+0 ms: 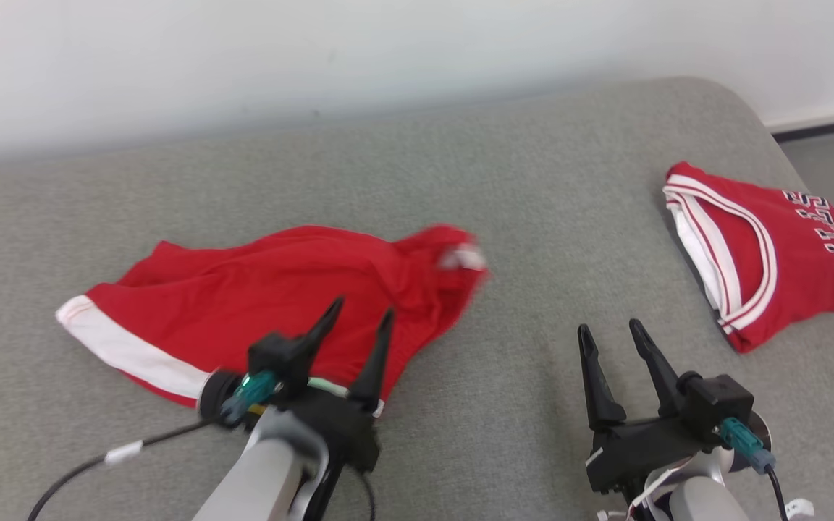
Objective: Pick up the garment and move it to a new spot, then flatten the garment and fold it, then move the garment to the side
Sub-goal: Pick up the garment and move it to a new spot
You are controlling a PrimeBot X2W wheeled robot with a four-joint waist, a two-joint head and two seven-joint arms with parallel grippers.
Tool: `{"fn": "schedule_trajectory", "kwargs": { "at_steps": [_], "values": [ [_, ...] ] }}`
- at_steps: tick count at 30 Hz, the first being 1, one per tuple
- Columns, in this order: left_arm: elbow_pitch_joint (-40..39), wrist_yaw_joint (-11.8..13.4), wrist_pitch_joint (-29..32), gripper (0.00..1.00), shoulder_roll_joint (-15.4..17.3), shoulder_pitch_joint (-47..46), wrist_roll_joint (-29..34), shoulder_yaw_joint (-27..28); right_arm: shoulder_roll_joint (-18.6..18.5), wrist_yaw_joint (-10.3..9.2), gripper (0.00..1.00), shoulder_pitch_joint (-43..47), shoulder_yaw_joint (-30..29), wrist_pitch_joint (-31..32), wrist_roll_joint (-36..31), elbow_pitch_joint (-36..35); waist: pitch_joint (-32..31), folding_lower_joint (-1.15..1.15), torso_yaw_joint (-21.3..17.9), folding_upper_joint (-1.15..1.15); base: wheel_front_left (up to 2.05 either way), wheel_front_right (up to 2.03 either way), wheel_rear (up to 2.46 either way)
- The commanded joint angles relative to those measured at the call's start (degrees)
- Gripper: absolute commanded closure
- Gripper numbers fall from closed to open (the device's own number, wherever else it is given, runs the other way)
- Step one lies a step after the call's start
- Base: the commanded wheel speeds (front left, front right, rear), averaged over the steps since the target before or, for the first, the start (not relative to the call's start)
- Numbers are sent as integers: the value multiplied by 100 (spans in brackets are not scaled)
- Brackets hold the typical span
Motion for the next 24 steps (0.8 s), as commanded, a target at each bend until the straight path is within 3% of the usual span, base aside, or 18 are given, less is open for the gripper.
{"fn": "schedule_trajectory", "kwargs": {
  "at_steps": [1, 10, 15, 24],
  "values": [
    [4, 0, -14, 0, 39, 201, 68, 114, 10, -18, 0, 106, -17, 4, -15, 24, -199, 0, 200, 0, 0, 0, 0],
    [-473, 55, -15, 0, 273, 1402, 516, 1242, 10, -18, 0, 316, -82, 4, -14, 54, -549, 0, 500, 0, 0, 0, 0],
    [-1279, 226, -14, 0, 416, 2209, 1047, 2178, 10, -18, 0, 473, -90, 4, -58, 31, -716, 0, 574, 0, 0, 0, 0],
    [-2092, 308, -14, 0, 181, 3326, 1579, 3386, 8, -18, 0, 662, 53, 4, -137, 12, -849, 0, 562, 0, 0, 0, 0]
  ]
}}
